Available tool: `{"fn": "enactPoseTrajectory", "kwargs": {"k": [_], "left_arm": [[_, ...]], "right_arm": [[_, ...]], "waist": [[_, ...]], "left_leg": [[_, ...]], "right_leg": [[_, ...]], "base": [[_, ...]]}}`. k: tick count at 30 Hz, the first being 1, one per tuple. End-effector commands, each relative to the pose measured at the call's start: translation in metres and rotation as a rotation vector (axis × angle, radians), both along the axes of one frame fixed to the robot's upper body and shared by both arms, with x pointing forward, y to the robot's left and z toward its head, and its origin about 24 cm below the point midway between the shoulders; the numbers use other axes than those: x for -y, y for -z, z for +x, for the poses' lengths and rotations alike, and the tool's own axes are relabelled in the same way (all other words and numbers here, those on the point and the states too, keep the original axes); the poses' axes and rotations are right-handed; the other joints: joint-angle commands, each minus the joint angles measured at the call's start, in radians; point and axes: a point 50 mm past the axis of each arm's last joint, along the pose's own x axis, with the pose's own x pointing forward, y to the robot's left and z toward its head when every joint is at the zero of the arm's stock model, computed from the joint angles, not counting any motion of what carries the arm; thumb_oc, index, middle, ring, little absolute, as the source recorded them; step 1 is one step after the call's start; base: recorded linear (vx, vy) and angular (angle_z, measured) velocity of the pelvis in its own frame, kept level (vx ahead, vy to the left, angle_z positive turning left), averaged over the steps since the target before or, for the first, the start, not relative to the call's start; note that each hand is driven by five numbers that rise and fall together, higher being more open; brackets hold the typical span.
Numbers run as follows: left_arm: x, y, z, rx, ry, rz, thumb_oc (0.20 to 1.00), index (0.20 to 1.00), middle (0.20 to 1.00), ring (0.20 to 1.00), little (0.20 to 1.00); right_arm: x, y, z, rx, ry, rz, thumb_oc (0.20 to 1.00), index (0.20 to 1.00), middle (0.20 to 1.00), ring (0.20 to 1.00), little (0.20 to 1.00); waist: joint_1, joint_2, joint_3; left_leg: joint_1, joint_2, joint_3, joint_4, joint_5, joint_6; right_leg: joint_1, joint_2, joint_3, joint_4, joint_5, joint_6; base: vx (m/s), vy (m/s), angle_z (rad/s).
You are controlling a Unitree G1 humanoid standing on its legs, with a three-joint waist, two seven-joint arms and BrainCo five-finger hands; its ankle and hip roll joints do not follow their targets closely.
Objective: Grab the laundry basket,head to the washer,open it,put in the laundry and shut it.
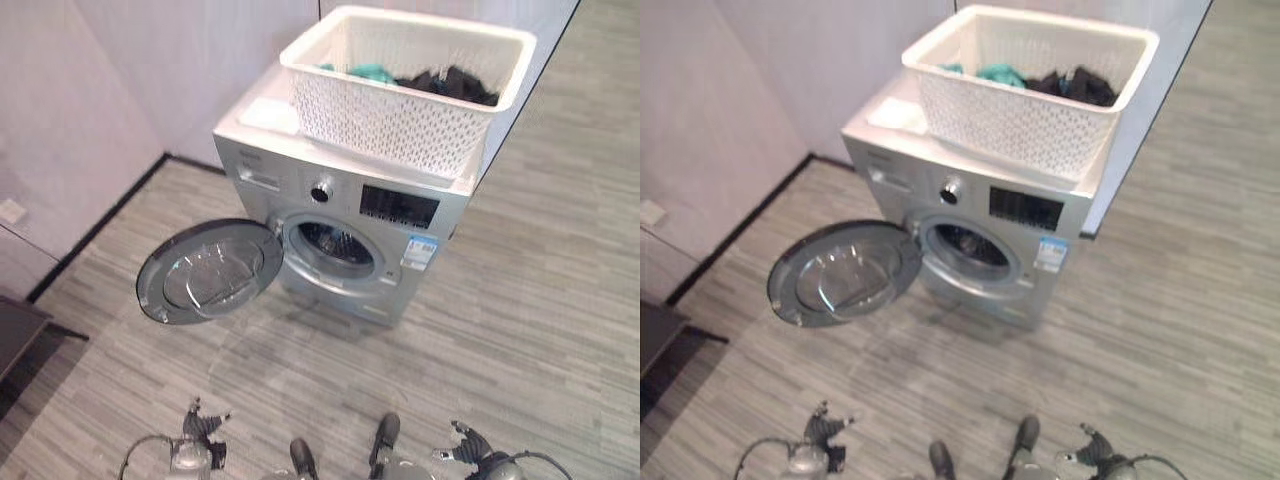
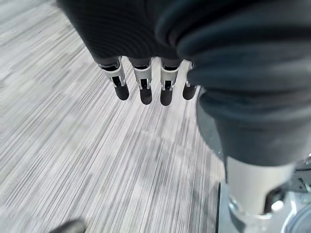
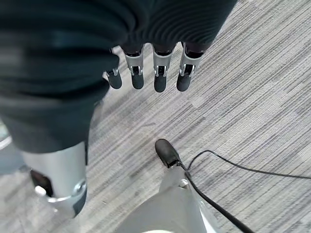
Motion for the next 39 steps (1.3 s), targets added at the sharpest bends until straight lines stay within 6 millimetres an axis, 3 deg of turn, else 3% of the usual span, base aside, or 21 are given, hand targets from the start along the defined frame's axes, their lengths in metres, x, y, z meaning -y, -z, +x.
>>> {"fn": "enactPoseTrajectory", "kwargs": {"k": [1, 7, 14, 15, 16, 23, 26, 35, 36, 39], "left_arm": [[-0.008, -0.004, 0.014, 0.015, 0.041, -0.019, 1.0, 1.0, 1.0, 1.0, 1.0], [0.007, 0.018, -0.044, -0.251, 0.175, -0.088, 1.0, 1.0, 1.0, 1.0, 1.0], [0.008, 0.024, -0.071, -0.368, 0.226, -0.093, 1.0, 1.0, 1.0, 1.0, 1.0], [0.008, 0.024, -0.071, -0.368, 0.226, -0.093, 1.0, 1.0, 1.0, 1.0, 1.0], [-0.009, 0.017, -0.052, -0.32, 0.158, -0.084, 1.0, 1.0, 1.0, 1.0, 1.0], [-0.003, 0.016, -0.038, -0.282, 0.193, -0.09, 1.0, 1.0, 1.0, 1.0, 1.0], [0.0, 0.015, -0.029, -0.269, 0.236, -0.082, 1.0, 1.0, 1.0, 1.0, 1.0], [-0.004, 0.016, -0.037, -0.296, 0.225, -0.075, 1.0, 1.0, 1.0, 1.0, 1.0], [-0.005, 0.015, -0.035, -0.289, 0.221, -0.071, 1.0, 1.0, 1.0, 1.0, 1.0], [-0.008, 0.008, -0.012, -0.227, 0.241, -0.044, 1.0, 1.0, 1.0, 1.0, 1.0]], "right_arm": [[-0.003, 0.005, -0.01, -0.012, 0.12, 0.053, 1.0, 1.0, 1.0, 1.0, 1.0], [-0.004, 0.012, -0.031, -0.052, 0.348, 0.167, 1.0, 1.0, 1.0, 1.0, 1.0], [-0.013, 0.016, -0.039, -0.071, 0.412, 0.237, 1.0, 1.0, 1.0, 1.0, 1.0], [-0.013, 0.016, -0.039, -0.072, 0.412, 0.237, 1.0, 1.0, 1.0, 1.0, 1.0], [0.003, 0.011, -0.031, -0.086, 0.387, 0.139, 1.0, 1.0, 1.0, 1.0, 1.0], [0.006, 0.011, -0.035, -0.093, 0.409, 0.138, 1.0, 1.0, 1.0, 1.0, 1.0], [0.002, 0.011, -0.028, -0.084, 0.364, 0.15, 1.0, 1.0, 1.0, 1.0, 1.0], [-0.004, 0.013, -0.029, -0.12, 0.254, 0.13, 1.0, 1.0, 1.0, 1.0, 1.0], [-0.002, 0.012, -0.031, -0.121, 0.255, 0.122, 1.0, 1.0, 1.0, 1.0, 1.0], [0.012, 0.008, -0.034, -0.122, 0.272, 0.081, 1.0, 1.0, 1.0, 1.0, 1.0]], "waist": [[0.0, -0.068, 0.002], [0.003, -0.061, -0.051], [0.012, -0.065, -0.076], [0.012, -0.065, -0.076], [0.024, -0.076, -0.071], [0.016, -0.079, -0.069], [0.009, -0.084, -0.049], [-0.02, -0.081, -0.033], [-0.027, -0.081, -0.028], [-0.052, -0.095, 0.023]], "left_leg": [[-0.038, -0.012, -0.044, 0.002, 0.046, -0.06], [0.034, -0.002, -0.031, 0.005, 0.032, -0.064], [0.055, 0.006, -0.035, 0.007, 0.029, -0.064], [0.055, 0.006, -0.035, 0.007, 0.029, -0.064], [0.054, -0.014, -0.107, 0.04, 0.009, -0.022], [0.052, -0.007, -0.128, 0.053, 0.013, -0.03], [0.04, 0.003, -0.13, 0.088, 0.007, -0.034], [0.073, 0.015, -0.085, 0.083, 0.006, -0.039], [0.062, 0.018, -0.086, 0.101, 0.003, -0.041], [-0.052, 0.071, -0.068, 0.317, -0.005, -0.069]], "right_leg": [[0.089, -0.114, 0.01, -0.008, 0.002, 0.127], [0.152, -0.091, 0.017, -0.012, -0.035, 0.112], [0.17, -0.076, 0.02, -0.011, -0.048, 0.104], [0.17, -0.076, 0.02, -0.011, -0.048, 0.104], [0.156, 0.023, 0.094, 0.054, -0.129, 0.054], [0.175, 0.037, 0.091, 0.053, -0.149, 0.037], [0.173, 0.044, 0.099, 0.059, -0.156, 0.028], [0.18, 0.057, 0.13, 0.075, -0.166, 0.021], [0.173, 0.06, 0.137, 0.082, -0.171, 0.018], [0.157, 0.057, 0.134, 0.104, -0.192, -0.011]], "base": [[0.07, -0.09, -0.01], [0.05, -0.101, -0.05], [0.0, -0.055, 0.0], [-0.01, -0.056, 0.19], [0.0, -0.039, 0.19], [0.01, -0.059, 0.03], [-0.02, -0.056, 0.21], [0.02, -0.038, -0.17], [-0.06, -0.125, -0.1], [-0.09, -0.138, 0.05]]}}
